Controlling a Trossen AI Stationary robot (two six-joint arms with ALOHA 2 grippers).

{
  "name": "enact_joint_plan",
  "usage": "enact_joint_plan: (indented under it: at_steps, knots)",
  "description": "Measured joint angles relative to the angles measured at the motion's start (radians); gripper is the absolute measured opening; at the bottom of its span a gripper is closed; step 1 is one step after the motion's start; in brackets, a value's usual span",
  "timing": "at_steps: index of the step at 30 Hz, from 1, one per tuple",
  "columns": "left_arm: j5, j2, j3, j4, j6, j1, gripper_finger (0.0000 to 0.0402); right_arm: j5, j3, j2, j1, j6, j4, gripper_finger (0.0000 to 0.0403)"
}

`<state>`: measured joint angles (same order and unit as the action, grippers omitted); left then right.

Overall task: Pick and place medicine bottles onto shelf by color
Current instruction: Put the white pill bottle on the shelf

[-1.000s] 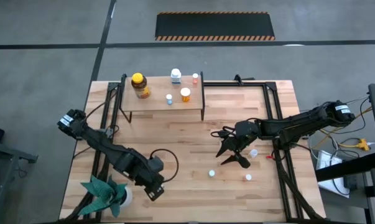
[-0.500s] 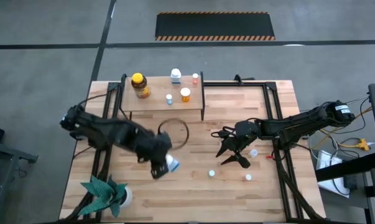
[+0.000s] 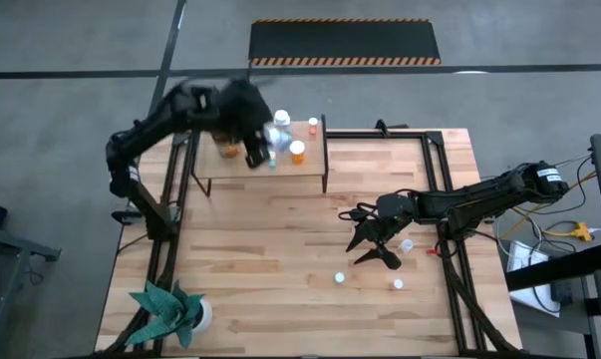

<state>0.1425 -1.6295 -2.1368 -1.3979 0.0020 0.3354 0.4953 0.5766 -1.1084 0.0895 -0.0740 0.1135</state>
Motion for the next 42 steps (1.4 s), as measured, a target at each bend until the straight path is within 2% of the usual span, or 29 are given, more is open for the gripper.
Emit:
enact_joint_plan:
  at_steps: [4, 7, 16, 23, 30, 36, 42]
  knots:
    - [-0.001, -0.022, 0.012, -0.072, 0.102, 0.150, 0.0148, 0.000, 0.000, 0.000, 0.000, -0.006, 0.000, 0.0176]
    - [0.003, -0.059, 0.015, -0.103, 0.140, 0.197, 0.0148, 0.000, 0.000, 0.000, 0.000, -0.011, 0.001, 0.0176]
    - [-0.003, -0.186, 0.011, -0.116, 0.236, 0.202, 0.0148, 0.000, -0.001, 0.000, -0.003, -0.018, 0.003, 0.0176]
    - [0.059, -0.248, 0.011, -0.159, 0.291, 0.209, 0.0148, 0.000, -0.004, 0.000, -0.003, -0.016, 0.003, 0.0176]
    - [0.076, -0.272, 0.011, -0.159, 0.385, 0.208, 0.0149, 0.000, -0.005, 0.000, -0.003, -0.016, 0.002, 0.0176]
    - [0.128, -0.275, 0.011, -0.158, 0.452, 0.208, 0.0181, 0.000, -0.005, 0.000, -0.003, -0.016, 0.002, 0.0176]
    - [0.128, -0.275, 0.011, -0.157, 0.484, 0.208, 0.0190, 0.000, -0.005, 0.000, -0.003, -0.016, 0.001, 0.0176]
